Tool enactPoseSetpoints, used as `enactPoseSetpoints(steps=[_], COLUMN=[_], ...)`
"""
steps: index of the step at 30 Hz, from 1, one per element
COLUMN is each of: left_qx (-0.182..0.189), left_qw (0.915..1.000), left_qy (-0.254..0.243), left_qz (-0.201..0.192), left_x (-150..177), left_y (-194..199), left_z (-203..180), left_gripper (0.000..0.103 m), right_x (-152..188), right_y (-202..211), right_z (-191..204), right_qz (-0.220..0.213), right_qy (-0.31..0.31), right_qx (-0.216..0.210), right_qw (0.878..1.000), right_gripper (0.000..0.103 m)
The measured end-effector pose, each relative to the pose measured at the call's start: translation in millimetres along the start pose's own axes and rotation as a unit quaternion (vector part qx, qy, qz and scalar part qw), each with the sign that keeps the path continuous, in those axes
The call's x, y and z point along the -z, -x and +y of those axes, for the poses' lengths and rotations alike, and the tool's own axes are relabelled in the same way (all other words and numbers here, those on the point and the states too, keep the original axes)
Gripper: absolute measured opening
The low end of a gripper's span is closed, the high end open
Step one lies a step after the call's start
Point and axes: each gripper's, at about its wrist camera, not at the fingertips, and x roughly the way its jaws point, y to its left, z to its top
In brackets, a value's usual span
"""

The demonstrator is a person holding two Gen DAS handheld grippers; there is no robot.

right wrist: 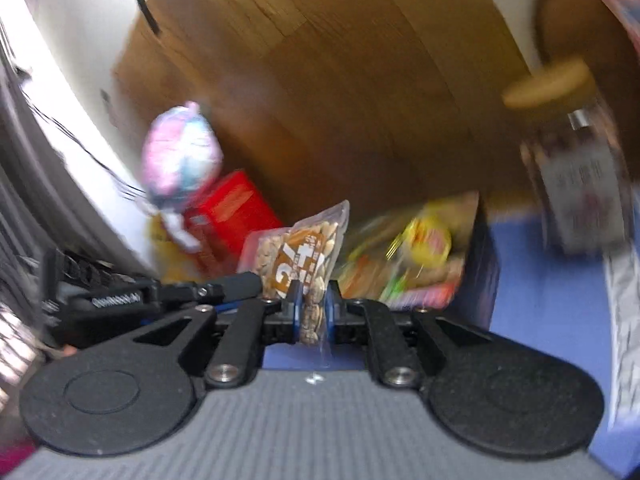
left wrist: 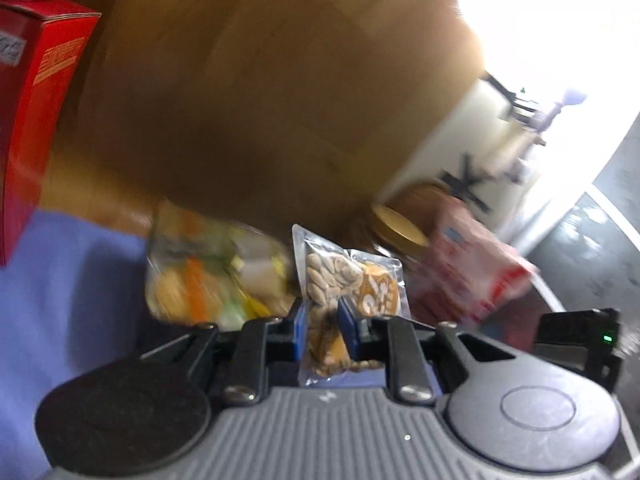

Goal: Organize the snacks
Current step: 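Lift the pumpkin seed bag into the tin and release it, then reach the left tool to the green wrapped pack and grasp it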

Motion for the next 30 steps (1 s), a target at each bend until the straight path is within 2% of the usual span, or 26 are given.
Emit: enactPoseSetpoints(steps=[5, 7, 8, 9, 11, 12, 15, 19, 23, 25, 27, 30], left_qx=[-0.047, -0.069, -0.078, -0.085, -0.093, -0.098, -0.121, -0.111, -0.101, -0.103, -0.106, -0.113], left_qw=[0.9985, 0.9966, 0.9955, 0.9945, 0.9924, 0.9914, 0.9878, 0.9886, 0.9899, 0.9905, 0.9919, 0.9928], left_qy=[-0.019, -0.032, -0.037, -0.05, -0.072, -0.08, -0.095, -0.102, -0.099, -0.091, -0.07, -0.02], left_qz=[0.019, 0.032, 0.038, 0.036, 0.036, 0.035, 0.023, -0.008, -0.017, -0.009, 0.005, 0.034], left_x=[-14, -13, -12, -9, -4, -1, 1, 10, 37, 59, 79, 108], left_y=[-47, -61, -65, -66, -66, -65, -56, -16, 25, 44, 58, 74], left_z=[19, 23, 25, 21, 13, 9, -2, -14, -19, -14, -5, 16], left_gripper=[0.019, 0.028, 0.028, 0.03, 0.039, 0.04, 0.041, 0.042, 0.048, 0.048, 0.048, 0.048], right_x=[-8, -2, 1, 6, 16, 18, 16, 22, 50, 66, 86, 116], right_y=[-53, -66, -72, -77, -80, -77, -66, -33, 9, 16, 14, 11], right_z=[-8, -10, -8, -6, -1, 1, 5, 17, 26, 26, 26, 31], right_qz=[0.014, 0.019, 0.022, 0.029, 0.029, 0.018, 0.001, -0.038, -0.059, -0.038, 0.001, 0.062], right_qy=[0.069, 0.102, 0.117, 0.136, 0.179, 0.194, 0.194, 0.175, 0.141, 0.107, 0.063, 0.011], right_qx=[0.078, 0.107, 0.122, 0.139, 0.162, 0.171, 0.175, 0.167, 0.131, 0.103, 0.069, 0.014], right_qw=[0.994, 0.989, 0.985, 0.981, 0.97, 0.966, 0.965, 0.97, 0.98, 0.988, 0.996, 0.998], right_gripper=[0.017, 0.021, 0.024, 0.03, 0.033, 0.036, 0.041, 0.041, 0.046, 0.046, 0.046, 0.046])
